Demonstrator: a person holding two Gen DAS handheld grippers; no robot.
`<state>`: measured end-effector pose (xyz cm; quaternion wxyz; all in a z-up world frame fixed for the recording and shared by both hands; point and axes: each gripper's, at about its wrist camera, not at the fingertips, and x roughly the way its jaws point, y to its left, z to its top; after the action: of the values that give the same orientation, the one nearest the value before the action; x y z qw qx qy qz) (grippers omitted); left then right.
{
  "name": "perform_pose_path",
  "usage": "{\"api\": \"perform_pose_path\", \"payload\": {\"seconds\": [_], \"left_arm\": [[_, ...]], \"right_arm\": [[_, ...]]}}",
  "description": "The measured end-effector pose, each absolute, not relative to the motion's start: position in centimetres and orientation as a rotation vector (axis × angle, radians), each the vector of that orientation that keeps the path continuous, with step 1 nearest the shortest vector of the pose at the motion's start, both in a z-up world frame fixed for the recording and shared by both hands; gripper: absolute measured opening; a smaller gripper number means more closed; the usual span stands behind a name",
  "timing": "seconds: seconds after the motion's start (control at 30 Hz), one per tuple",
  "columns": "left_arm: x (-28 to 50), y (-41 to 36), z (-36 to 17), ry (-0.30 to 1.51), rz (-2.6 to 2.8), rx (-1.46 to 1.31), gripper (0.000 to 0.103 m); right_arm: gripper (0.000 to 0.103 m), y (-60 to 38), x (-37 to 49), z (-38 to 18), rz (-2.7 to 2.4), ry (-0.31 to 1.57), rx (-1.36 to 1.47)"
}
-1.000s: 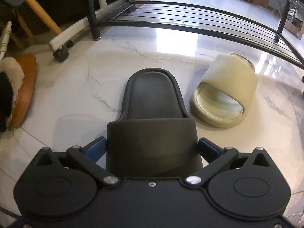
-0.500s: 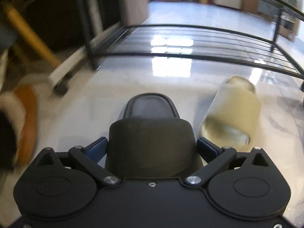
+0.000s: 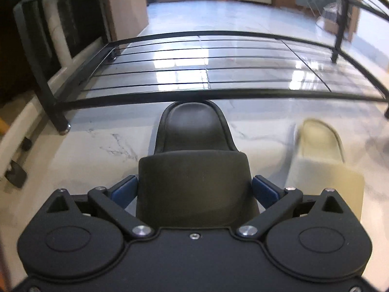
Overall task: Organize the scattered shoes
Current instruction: 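Set the black slide beside the cream slide and open the right tool, then grasp a black sandal from the shoe heap with the left tool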
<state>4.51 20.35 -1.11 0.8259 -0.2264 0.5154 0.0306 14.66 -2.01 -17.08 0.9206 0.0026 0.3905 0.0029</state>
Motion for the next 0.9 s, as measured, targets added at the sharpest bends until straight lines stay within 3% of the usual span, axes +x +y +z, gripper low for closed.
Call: {"api": "perform_pose_path", "payload": {"seconds": [0.7,0.9], "left_arm": [[4.8,19.9,-1.4,1.096,0.072,-0.446,0.102],[5.1,19.2,-0.8,1.055,0.061,-0.39,0.102]], "right_arm": [[0.103,-1.9,12.7,-16.4,0.01,0.869,0.053],[0.103,-3.5,10.4,-13.0,0.085,0.78,0.14]]}}
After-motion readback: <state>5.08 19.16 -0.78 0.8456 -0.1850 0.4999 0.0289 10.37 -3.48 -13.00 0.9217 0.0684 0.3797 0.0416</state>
